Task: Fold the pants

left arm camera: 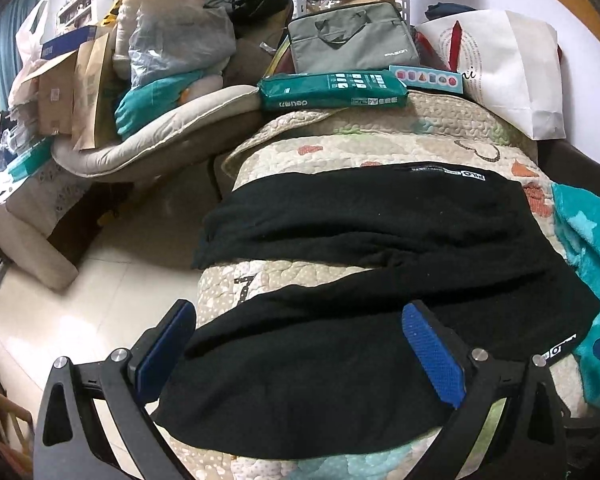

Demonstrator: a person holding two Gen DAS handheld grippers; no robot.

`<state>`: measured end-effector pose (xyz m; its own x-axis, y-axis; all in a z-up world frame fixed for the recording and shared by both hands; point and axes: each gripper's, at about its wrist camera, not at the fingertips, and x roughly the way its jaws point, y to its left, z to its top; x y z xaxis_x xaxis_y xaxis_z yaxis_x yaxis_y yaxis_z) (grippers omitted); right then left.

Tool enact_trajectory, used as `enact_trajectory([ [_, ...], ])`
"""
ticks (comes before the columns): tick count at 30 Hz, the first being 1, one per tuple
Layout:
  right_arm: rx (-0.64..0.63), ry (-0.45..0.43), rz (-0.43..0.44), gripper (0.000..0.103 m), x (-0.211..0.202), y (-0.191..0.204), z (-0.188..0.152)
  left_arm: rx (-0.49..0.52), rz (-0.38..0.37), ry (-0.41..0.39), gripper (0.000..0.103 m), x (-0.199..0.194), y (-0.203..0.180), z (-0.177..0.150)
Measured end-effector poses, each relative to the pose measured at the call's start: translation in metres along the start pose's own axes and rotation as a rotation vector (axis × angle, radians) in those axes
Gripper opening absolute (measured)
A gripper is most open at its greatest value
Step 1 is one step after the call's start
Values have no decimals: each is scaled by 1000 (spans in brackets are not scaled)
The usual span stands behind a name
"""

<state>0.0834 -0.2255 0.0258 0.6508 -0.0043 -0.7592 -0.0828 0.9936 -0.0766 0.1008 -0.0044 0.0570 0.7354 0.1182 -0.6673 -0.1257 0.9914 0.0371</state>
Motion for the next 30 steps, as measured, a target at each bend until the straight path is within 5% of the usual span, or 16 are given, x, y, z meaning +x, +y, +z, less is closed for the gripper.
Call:
enact_trajectory([
  [30,-20,25,13,103,4,9,-4,-18,-31,45,103,7,-2,-4],
])
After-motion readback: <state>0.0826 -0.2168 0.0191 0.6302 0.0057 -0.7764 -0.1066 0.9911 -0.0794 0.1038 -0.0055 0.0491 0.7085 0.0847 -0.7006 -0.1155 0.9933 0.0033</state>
